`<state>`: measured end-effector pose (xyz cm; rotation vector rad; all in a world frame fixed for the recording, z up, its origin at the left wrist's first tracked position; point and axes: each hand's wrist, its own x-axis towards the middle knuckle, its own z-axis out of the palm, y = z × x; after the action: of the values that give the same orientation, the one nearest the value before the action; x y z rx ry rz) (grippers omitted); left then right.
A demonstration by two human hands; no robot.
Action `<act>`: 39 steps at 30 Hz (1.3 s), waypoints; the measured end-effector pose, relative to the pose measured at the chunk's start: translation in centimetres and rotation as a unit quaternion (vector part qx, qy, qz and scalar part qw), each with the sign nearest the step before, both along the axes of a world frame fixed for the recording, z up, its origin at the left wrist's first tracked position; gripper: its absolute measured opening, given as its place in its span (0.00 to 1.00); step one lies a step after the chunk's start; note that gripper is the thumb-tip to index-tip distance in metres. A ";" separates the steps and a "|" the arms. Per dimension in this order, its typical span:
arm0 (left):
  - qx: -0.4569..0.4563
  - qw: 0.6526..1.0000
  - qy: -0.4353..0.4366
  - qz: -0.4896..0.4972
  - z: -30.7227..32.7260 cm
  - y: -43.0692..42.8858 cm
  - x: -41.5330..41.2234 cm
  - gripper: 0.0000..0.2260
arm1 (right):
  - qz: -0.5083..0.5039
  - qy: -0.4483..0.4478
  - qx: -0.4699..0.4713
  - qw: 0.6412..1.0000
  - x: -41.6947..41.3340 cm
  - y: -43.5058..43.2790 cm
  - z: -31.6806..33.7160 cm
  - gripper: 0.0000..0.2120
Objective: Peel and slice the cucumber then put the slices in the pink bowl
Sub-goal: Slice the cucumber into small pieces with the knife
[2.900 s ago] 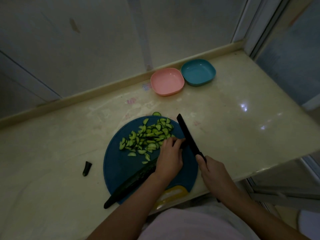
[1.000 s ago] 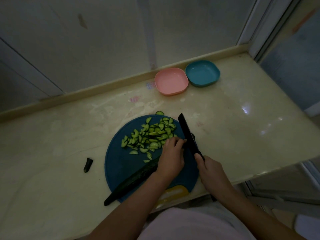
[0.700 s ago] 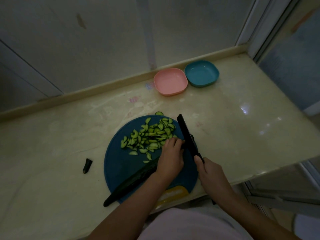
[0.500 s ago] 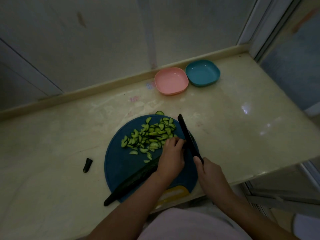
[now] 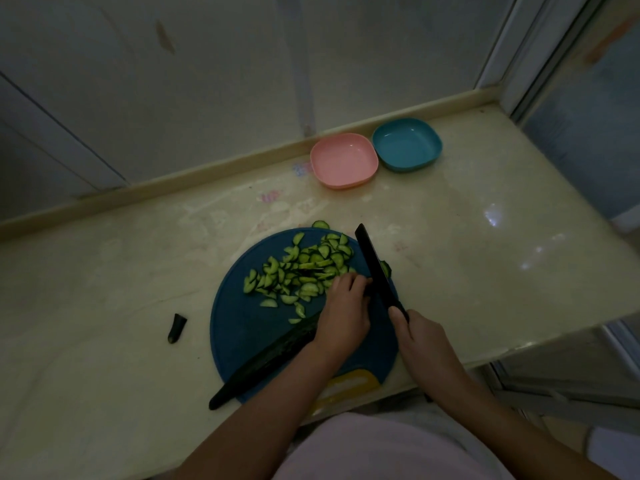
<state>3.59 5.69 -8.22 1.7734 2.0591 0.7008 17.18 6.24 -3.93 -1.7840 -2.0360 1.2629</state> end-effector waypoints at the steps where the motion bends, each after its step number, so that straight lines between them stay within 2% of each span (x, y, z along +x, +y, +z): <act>1: 0.000 1.000 0.001 0.001 0.0 0.0 0.0 0.10 | 0.001 0.003 0.002 1.000 0.0 -0.1 0.1 0.19; 13: 0.010 1.000 0.010 0.009 -0.1 0.0 0.0 0.07 | -0.001 0.009 0.006 1.000 -0.3 -0.5 0.2 0.20; 31: -0.008 1.000 0.003 -0.003 0.2 0.0 0.1 0.12 | -0.001 -0.006 -0.002 1.000 -0.7 -0.1 -0.6 0.19; 39: 0.008 1.000 0.003 0.008 0.2 0.0 0.2 0.05 | -0.009 0.024 0.001 1.000 -0.2 -0.8 0.4 0.20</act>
<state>3.74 5.66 -7.98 1.7708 2.0790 0.7186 16.99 5.47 -3.52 -1.7502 -1.9911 1.2845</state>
